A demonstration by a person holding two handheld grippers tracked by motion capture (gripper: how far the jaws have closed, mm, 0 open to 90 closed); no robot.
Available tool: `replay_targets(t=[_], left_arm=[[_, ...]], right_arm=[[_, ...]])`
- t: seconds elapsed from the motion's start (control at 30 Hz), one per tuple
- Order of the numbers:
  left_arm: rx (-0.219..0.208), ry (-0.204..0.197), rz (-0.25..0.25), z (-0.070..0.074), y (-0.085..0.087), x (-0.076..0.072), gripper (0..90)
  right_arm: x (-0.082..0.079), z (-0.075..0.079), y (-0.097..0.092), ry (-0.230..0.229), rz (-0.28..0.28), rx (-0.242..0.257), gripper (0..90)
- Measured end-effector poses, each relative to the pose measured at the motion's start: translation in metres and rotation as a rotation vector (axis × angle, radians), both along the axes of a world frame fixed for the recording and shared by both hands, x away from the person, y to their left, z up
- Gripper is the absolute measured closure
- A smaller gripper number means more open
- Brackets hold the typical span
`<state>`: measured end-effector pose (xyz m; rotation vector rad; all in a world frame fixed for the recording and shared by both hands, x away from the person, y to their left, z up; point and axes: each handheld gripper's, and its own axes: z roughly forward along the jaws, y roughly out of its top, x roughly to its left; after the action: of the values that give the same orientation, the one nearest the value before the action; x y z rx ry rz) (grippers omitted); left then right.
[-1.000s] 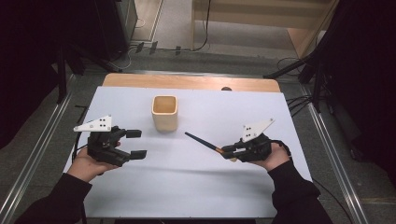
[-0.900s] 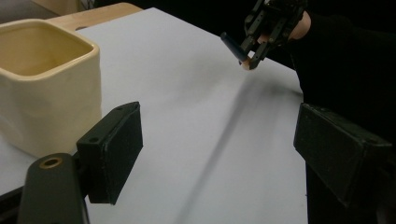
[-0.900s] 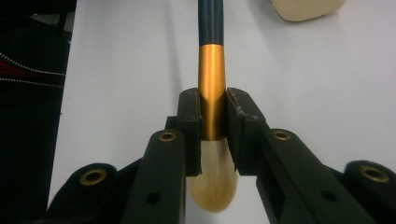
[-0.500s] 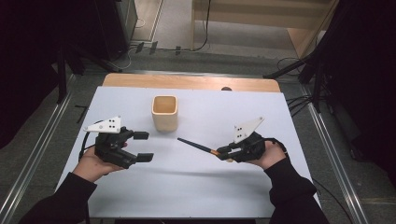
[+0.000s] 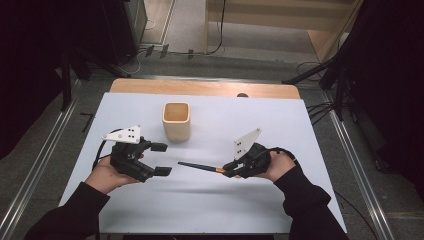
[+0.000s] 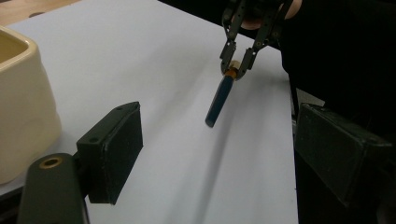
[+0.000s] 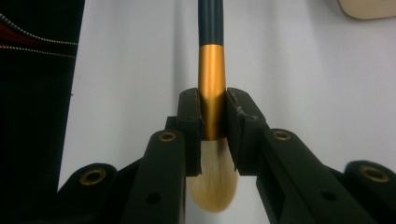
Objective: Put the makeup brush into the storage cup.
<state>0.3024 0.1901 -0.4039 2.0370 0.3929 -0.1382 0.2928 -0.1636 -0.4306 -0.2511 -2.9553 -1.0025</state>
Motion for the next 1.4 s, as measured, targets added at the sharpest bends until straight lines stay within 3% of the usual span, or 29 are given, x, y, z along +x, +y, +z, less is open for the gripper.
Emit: replay_targets(t=[0.13,0.37,0.6,0.77,1.0,1.07,1.4], left_arm=[[0.016,-0.017,0.005,0.001,-0.005,0.001,16.6],[0.022,0.002,-0.013,0.001,-0.012,0.004,16.6],[0.077,0.007,-0.041,-0.001,-0.021,0.005,16.9],[0.095,0.006,-0.062,-0.004,-0.028,0.005,16.9],[0.130,0.013,-0.095,-0.008,-0.037,0.004,19.9],[0.140,-0.018,-0.114,-0.009,-0.040,0.001,23.9],[0.171,-0.015,-0.135,-0.015,-0.049,0.000,19.5]], right_arm=[[0.002,0.001,0.007,0.007,0.026,-0.028,78.1],[0.007,0.002,0.019,0.024,0.068,-0.072,78.0],[0.010,0.003,0.029,0.037,0.095,-0.087,78.0],[0.011,0.006,0.036,0.048,0.105,-0.129,78.1],[0.013,0.008,0.043,0.045,0.121,-0.142,78.0],[0.013,0.009,0.046,0.043,0.130,-0.150,78.0],[0.015,0.010,0.054,0.035,0.149,-0.162,78.0]])
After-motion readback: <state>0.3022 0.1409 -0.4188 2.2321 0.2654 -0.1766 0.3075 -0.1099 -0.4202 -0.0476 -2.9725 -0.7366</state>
